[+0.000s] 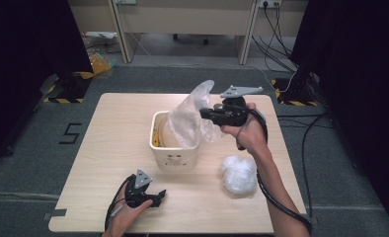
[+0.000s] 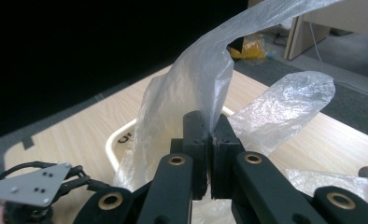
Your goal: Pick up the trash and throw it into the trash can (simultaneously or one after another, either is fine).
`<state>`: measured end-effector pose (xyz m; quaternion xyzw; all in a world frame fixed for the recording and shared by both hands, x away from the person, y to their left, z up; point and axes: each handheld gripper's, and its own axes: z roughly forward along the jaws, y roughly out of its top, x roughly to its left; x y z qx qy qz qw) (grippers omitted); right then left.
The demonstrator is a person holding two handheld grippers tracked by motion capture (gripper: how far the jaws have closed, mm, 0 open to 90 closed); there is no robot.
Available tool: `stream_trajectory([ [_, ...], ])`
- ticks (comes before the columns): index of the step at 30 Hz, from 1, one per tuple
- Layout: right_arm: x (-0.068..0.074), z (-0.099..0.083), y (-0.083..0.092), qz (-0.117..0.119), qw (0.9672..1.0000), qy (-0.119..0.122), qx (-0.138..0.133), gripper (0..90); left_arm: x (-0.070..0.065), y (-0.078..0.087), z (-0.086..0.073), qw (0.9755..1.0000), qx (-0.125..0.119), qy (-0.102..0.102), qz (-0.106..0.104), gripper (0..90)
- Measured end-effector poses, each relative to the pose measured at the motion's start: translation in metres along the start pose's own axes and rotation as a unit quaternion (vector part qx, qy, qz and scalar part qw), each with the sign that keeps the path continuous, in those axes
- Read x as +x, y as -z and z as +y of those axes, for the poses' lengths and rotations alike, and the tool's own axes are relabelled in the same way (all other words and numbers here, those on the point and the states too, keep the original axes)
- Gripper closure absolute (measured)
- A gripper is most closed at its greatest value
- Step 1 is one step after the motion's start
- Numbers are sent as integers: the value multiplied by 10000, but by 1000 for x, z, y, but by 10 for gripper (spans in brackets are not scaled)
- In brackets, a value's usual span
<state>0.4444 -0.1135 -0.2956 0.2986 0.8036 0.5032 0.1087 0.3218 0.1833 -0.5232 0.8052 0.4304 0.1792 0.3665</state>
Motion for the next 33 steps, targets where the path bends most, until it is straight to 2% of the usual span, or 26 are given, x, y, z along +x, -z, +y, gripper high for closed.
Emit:
stream_trajectory([
  [5, 6, 13, -30, -244, 9989, 234, 327, 879, 0, 0, 0, 10000, 22, -20, -1, 129],
  [14, 13, 13, -74, -223, 9966, 330, 722, 879, 0, 0, 0, 10000, 24, -24, 1, 129],
  [22, 14, -5, -107, 3, 9939, 183, 1084, 875, 0, 0, 0, 10000, 14, -13, -1, 129],
  [30, 19, -22, -129, 326, 9879, 139, 1513, 856, 0, 1, 0, 10000, 38, -34, -8, 129],
  [33, 20, -25, -133, 354, 9859, 126, 1633, 847, 0, 1, 0, 10000, 38, -35, -9, 129],
])
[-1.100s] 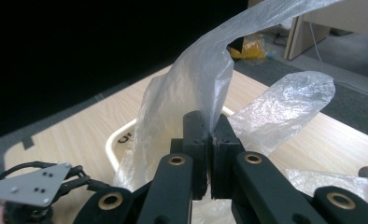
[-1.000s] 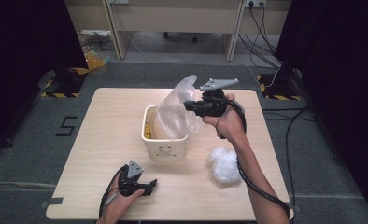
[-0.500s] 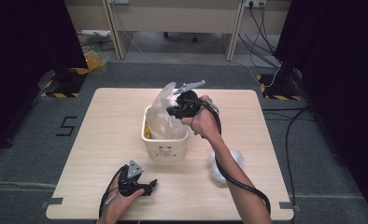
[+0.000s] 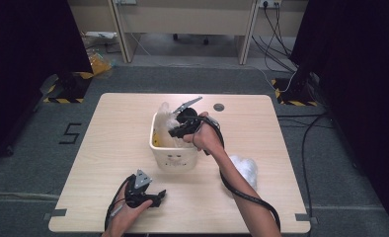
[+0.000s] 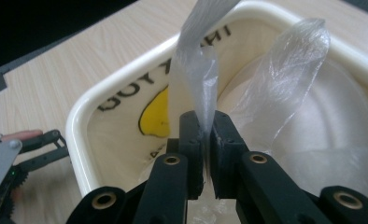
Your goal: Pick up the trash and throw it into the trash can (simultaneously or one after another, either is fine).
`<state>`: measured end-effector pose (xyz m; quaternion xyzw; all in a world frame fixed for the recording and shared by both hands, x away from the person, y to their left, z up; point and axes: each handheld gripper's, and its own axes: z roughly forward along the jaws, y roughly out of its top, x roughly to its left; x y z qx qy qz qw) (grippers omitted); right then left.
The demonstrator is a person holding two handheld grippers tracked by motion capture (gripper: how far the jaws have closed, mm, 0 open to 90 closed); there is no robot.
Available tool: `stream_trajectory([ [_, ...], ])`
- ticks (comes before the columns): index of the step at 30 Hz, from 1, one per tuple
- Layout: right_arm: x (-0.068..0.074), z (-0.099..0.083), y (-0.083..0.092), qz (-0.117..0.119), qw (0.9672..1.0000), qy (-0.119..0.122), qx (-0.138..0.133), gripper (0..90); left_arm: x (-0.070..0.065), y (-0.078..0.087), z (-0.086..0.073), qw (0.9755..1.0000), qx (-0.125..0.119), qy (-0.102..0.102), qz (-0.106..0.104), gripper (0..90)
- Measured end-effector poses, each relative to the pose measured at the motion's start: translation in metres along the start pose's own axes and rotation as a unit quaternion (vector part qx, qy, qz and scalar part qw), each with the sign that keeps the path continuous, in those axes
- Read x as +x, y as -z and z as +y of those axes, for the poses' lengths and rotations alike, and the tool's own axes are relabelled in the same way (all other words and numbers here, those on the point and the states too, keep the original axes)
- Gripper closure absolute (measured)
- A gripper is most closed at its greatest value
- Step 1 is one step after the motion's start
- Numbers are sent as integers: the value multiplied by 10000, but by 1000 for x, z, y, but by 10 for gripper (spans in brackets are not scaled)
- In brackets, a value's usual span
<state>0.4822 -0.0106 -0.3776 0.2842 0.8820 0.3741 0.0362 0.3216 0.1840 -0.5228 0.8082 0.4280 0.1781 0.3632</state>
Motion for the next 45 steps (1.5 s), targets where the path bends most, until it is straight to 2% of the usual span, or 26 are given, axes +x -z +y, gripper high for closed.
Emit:
stream_trajectory([
  [3, -1, -2, -2, 50, 9999, 4, 120, 843, 0, 0, 0, 10000, -8, 8, 4, 130],
  [7, -4, -4, -1, 165, 9997, -163, 114, 797, 0, 0, 0, 10000, -8, 8, 5, 130],
  [14, -6, -2, 10, 164, 9990, -325, -251, 682, 0, 0, 0, 10000, -1, 0, 1, 129],
  [17, -6, 0, 17, 173, 9988, -276, -375, 710, 0, 0, 0, 10000, -1, 1, 1, 129],
  [21, -6, 0, 22, 70, 9995, -118, -292, 777, 0, 0, 0, 10000, -9, 13, 3, 129],
  [27, -9, -5, 7, 17, 9999, -119, 14, 815, 0, 0, 0, 10000, -11, 12, 3, 129],
  [32, -10, -6, 2, 58, 9999, -110, 60, 801, 0, 0, 0, 10000, -7, 11, 2, 130],
  [34, -11, -4, 7, 89, 9997, -207, -76, 774, 0, 0, 0, 10000, -8, 10, 4, 129],
  [38, -10, -2, 27, 104, 9989, -212, -402, 705, 0, 0, 0, 10000, -15, 18, 4, 129],
  [40, -10, -3, 44, 107, 9976, -206, -660, 678, 0, 0, 0, 10000, -16, 19, 5, 129],
  [45, -14, -15, 82, -46, 9950, -226, -968, 619, 0, 0, 0, 10000, -9, 10, 5, 129],
])
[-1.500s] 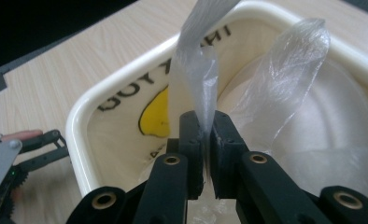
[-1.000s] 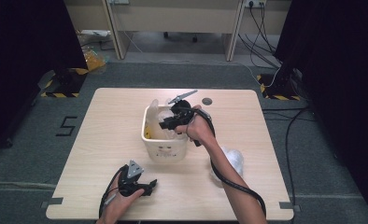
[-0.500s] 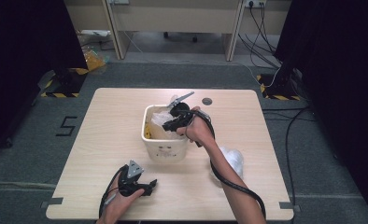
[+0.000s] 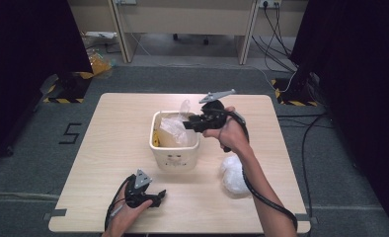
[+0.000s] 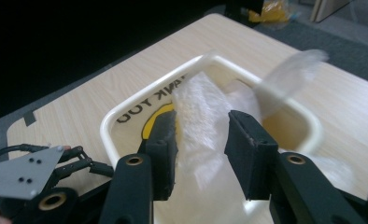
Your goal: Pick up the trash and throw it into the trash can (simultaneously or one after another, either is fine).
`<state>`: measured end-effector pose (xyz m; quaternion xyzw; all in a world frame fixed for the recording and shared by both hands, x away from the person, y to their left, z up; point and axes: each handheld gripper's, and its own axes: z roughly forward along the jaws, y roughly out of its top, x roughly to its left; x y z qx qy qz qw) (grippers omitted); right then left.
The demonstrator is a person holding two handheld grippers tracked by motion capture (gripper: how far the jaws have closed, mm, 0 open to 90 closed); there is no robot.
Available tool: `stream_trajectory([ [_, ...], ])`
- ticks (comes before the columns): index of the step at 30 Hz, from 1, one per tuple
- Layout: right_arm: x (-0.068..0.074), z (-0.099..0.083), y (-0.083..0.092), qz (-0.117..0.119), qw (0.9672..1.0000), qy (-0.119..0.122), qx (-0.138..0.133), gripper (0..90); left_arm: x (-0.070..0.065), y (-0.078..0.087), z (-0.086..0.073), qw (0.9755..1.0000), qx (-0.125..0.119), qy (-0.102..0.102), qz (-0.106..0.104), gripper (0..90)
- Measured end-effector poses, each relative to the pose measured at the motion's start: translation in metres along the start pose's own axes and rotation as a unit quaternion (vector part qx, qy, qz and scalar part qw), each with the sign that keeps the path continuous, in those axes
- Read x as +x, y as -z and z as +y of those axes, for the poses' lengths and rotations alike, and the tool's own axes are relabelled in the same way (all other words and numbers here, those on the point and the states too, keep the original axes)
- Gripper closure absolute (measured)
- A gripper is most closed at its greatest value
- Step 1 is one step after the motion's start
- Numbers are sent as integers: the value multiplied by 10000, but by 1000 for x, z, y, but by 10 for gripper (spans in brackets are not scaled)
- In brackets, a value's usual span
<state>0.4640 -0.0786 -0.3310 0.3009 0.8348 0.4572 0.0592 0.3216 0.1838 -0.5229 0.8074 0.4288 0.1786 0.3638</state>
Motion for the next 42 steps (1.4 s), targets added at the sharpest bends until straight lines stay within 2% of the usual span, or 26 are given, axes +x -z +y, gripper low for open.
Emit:
stream_trajectory([
  [4, -8, -18, 37, -125, 9997, -86, -205, 595, 0, 0, 0, 10000, 13, -2, -10, 129],
  [7, -15, -34, 58, -311, 9990, -170, -258, 596, 0, 0, 0, 10000, 13, -1, -9, 129],
  [10, -21, -50, 73, -448, 9982, -233, -313, 599, 0, 0, 0, 10000, 3, 2, -6, 129],
  [15, -30, -75, 89, -612, 9965, -393, -414, 600, 0, 0, 0, 10000, -1, 1, -4, 129],
  [23, -33, -110, 100, -819, 9942, -495, -493, 592, 0, 0, 0, 10000, -1, 1, -4, 129],
  [26, -33, -124, 101, -897, 9935, -522, -468, 563, 0, 0, 0, 10000, 19, -21, -4, 129],
  [31, -35, -147, 103, -1012, 9914, -714, -417, 488, 0, 0, 0, 10000, -1, -1, -3, 129],
  [36, -35, -166, 105, -1241, 9877, -865, -387, 402, 0, 0, 0, 10000, 0, -3, -5, 129],
  [42, -38, -186, 102, -1309, 9840, -1107, -488, 361, 0, 0, 0, 10000, 0, -2, -4, 129],
])
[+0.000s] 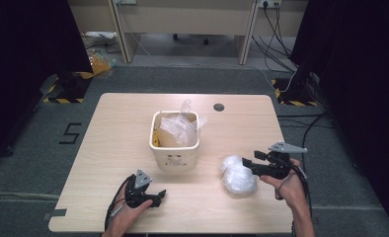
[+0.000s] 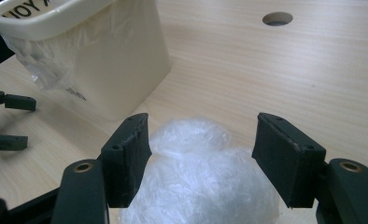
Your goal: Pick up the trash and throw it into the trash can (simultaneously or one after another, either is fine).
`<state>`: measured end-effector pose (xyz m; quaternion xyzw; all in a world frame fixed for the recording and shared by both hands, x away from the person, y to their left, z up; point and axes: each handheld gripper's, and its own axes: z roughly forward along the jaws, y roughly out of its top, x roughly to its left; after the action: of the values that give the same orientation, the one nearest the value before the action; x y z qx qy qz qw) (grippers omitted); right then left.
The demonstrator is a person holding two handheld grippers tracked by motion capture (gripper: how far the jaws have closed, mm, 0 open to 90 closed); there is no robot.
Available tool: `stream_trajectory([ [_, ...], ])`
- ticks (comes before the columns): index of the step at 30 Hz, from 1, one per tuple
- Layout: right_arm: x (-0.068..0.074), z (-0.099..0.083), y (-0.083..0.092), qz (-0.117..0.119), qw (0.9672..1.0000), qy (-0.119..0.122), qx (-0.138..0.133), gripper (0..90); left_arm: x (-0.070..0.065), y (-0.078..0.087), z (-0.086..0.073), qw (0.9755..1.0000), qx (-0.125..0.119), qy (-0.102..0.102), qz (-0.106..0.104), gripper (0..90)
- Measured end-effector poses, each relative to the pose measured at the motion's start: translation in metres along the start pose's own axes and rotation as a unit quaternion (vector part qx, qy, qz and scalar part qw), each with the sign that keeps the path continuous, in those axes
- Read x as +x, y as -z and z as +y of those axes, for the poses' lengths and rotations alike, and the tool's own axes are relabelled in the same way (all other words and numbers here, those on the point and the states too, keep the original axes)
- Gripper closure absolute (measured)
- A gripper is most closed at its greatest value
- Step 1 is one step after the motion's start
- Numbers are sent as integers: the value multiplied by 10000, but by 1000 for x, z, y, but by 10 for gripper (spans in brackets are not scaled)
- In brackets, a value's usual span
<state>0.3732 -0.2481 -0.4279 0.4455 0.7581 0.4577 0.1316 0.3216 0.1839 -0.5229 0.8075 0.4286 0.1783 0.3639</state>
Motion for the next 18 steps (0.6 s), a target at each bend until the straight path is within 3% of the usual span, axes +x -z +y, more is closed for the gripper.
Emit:
stream_trajectory([
  [3, -1, -4, -3, 16, 9999, -6, 130, 358, 0, 0, 0, 10000, 12, -6, -11, 130],
  [9, -2, -10, 0, -63, 9999, -122, 59, 354, 0, 0, 0, 10000, -2, 5, -11, 132],
  [18, 0, -26, -6, -123, 9993, -45, 354, 297, 1, 0, 0, 10000, -1, 2, -14, 132],
])
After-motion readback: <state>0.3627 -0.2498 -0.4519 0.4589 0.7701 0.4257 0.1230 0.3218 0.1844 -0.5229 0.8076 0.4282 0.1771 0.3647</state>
